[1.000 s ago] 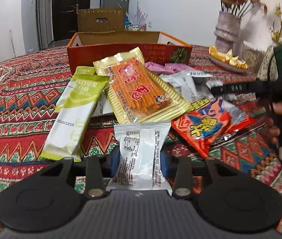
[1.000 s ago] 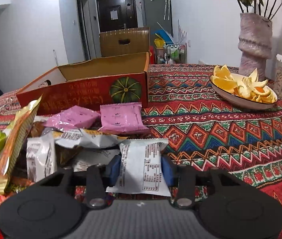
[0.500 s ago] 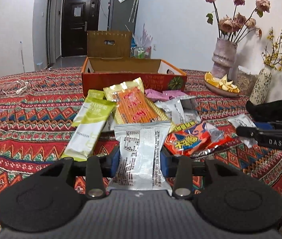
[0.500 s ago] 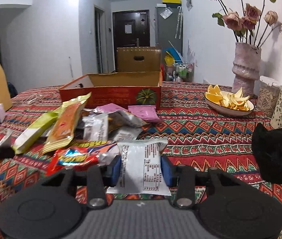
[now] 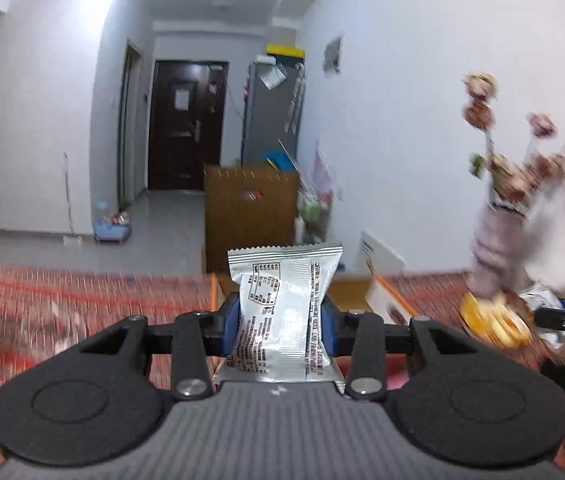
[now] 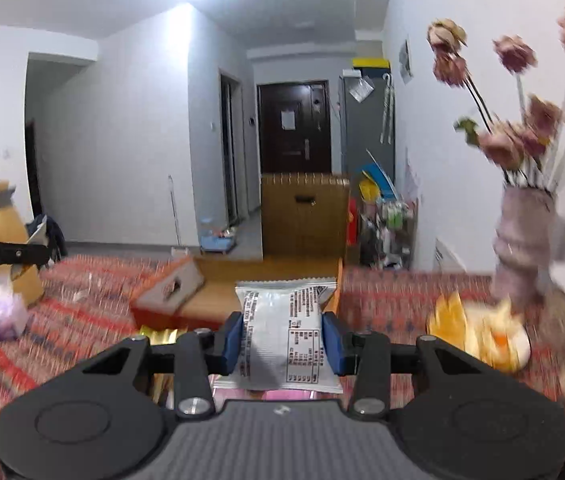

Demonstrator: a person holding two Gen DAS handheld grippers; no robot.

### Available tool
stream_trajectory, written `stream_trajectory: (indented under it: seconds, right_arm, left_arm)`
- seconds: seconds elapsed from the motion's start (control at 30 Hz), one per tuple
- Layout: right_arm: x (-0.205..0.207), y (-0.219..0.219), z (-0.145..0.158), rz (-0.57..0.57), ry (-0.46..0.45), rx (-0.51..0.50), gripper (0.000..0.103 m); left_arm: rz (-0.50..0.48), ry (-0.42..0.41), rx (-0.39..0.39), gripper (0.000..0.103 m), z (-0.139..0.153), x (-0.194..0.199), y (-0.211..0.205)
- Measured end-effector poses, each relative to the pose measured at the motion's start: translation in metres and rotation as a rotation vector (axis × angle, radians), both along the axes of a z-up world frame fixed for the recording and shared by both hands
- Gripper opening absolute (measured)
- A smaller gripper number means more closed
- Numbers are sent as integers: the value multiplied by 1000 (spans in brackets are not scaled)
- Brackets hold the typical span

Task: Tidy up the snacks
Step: 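Carry the white cake packets over the cardboard box and open both tools, then withdraw both tools from the box back toward the snack pile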

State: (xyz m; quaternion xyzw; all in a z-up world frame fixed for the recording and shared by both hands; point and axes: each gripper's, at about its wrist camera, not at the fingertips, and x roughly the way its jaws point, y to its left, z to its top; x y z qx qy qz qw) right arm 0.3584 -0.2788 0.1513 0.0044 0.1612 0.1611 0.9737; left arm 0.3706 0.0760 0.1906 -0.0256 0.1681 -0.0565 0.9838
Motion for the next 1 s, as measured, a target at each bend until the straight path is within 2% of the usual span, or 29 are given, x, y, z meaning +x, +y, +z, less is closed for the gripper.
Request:
stream_trajectory:
  seconds: [0.13,0.23,0.33,0.4,0.47,0.53,0.6,0.63,0.67,0.7,0.73,0.77,0.87,1.0]
  right_arm:
    - [89,8,28,-29,-8,-46,41]
    - [165,16,32,-29,55,-29,41]
    - [241,36,14,-65,126,-82,42]
    - [287,51,-10,-79,212,-101,42]
    - [325,69,-42,-68,306,-115,42]
    - [356,88,-75,-47,397,-168,41]
    - [373,100,-99,-86,436,-215,42]
    - [379,107,-108,-107,432,-272,41]
    - [383,114,-113,-113,425,-328,44]
    - [383,121,-115,-103,421,-371,58]
    - [383,126,-118,-76,422,-400,66]
    - [384,131,-121,-42,436,-422,78]
    - [380,139,-125,-39,440,-452,79]
    - [372,131,-106,-84,397,-403,80]
  left_arm:
    - [5,12,6,40,14,89,1]
    - [18,84,-18,40,3,161,3]
    - [2,176,-9,40,-24,228,-3]
    - [11,255,-1,40,-54,263,-8]
    - [1,339,66,40,-92,292,-19]
    - [5,380,131,40,-123,310,-24]
    - [36,422,157,42,-142,321,-25]
    - [59,468,143,49,-142,327,-24]
    - [47,458,106,72,-138,327,-22]
    - [30,428,78,79,-137,323,-19]
    - [12,427,85,79,-138,323,-23]
    - [10,439,118,79,-140,324,-27]
    - [29,427,142,79,-141,320,-32]
    - [62,402,86,80,-126,297,-17]
